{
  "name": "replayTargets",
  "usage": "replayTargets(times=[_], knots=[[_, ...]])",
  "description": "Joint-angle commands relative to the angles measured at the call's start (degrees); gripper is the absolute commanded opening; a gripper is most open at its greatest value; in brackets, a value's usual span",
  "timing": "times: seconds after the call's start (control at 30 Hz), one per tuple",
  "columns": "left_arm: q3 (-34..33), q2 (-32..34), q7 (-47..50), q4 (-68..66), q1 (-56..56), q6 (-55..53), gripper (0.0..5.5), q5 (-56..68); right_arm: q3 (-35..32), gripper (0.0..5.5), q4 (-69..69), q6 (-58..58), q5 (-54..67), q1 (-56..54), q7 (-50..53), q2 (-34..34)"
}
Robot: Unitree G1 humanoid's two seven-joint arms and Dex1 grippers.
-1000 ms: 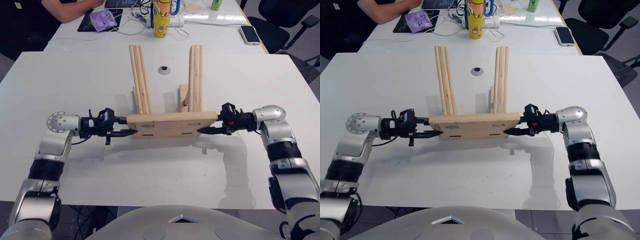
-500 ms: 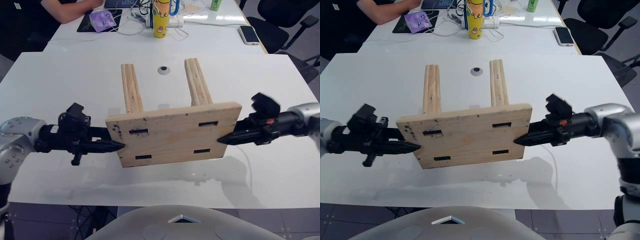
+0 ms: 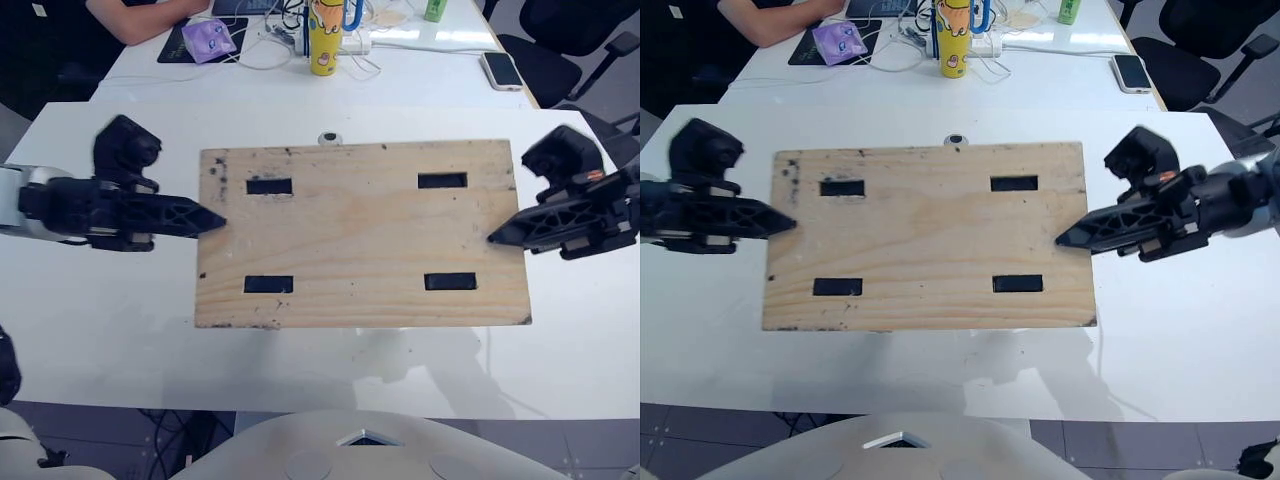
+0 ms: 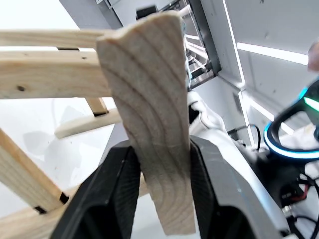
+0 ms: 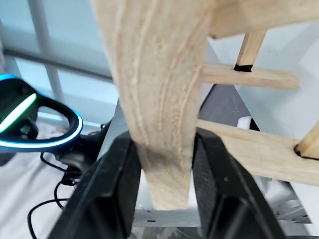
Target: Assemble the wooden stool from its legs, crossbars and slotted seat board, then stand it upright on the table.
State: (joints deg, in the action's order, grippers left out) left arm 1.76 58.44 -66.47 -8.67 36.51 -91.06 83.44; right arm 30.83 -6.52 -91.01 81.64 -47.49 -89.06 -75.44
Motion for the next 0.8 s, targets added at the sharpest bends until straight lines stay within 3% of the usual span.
replayTargets(times=[0.03,0.07,0.27,0.33,0.57,0.67,0.8], knots=[[-4.4,-1.4,2.8,-8.0,0.9,3.8,2.04,-6.3,-5.2,1.33,-6.2,-1.4,1.1,3.5,1.2,3.8],[-5.6,-1.7,3.0,-9.7,0.8,4.1,2.14,-7.3,-7.0,1.69,-9.2,-1.4,-0.5,3.4,2.3,5.7],[-11.4,-2.7,4.0,-10.3,-2.2,3.8,2.98,-10.0,-14.9,2.53,-14.8,-0.8,-7.2,4.8,5.5,11.3],[-14.1,-2.4,4.3,-8.5,-5.4,4.0,3.38,-10.4,-16.3,2.79,-11.6,0.9,-9.4,8.4,3.8,10.4],[-22.8,0.0,2.0,-4.3,-19.6,7.1,4.39,-13.0,-20.2,2.79,-7.6,14.1,-19.0,24.4,-1.5,5.7],[-26.2,0.1,-0.7,0.4,-31.1,10.2,4.82,-15.0,-24.1,2.79,-14.7,17.1,-21.0,25.4,-0.8,6.9],[-29.7,-2.8,-2.5,8.1,-43.6,13.8,5.33,-16.0,-32.2,2.79,-27.1,11.1,-17.7,21.7,1.8,10.2]])
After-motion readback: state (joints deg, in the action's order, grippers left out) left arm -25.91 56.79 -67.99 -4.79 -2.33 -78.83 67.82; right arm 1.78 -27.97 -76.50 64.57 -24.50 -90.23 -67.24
